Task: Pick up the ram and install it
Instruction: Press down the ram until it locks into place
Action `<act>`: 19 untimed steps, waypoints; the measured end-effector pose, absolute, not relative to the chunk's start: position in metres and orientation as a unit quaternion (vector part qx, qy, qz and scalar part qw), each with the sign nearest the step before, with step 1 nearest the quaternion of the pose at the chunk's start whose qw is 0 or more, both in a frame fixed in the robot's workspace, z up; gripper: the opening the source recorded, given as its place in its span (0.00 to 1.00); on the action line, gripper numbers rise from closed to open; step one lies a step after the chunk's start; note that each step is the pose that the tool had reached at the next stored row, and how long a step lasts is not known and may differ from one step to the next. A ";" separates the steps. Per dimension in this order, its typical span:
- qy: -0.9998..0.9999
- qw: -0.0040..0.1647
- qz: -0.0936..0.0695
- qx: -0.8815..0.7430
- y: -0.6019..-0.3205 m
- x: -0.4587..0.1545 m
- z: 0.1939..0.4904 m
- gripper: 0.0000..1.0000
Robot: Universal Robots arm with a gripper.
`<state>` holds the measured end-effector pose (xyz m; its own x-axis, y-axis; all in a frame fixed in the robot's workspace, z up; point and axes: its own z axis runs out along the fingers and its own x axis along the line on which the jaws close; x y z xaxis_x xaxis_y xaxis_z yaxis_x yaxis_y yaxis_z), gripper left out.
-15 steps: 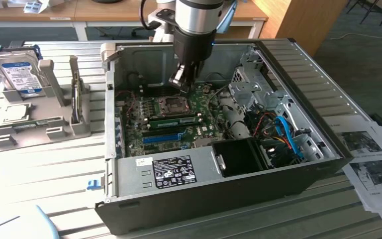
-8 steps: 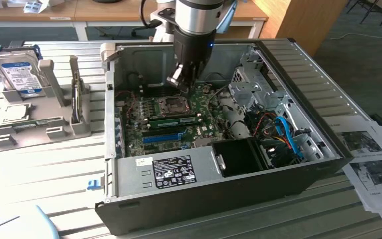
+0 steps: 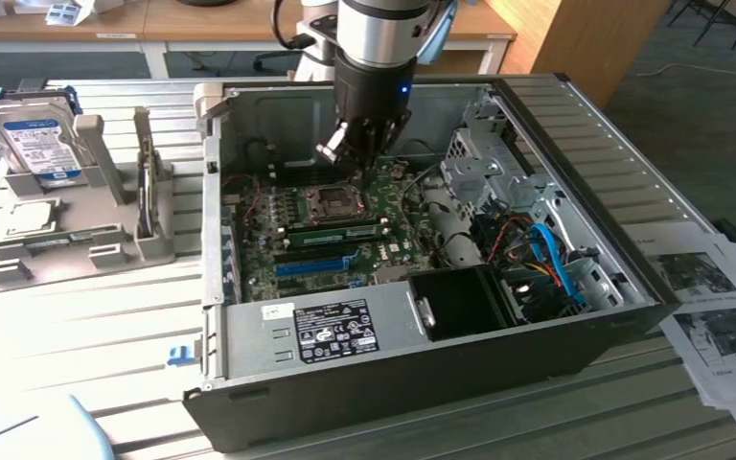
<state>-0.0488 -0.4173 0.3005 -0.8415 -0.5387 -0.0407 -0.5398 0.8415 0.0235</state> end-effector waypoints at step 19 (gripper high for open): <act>0.990 0.019 0.014 -0.139 -0.417 -0.049 0.299 0.09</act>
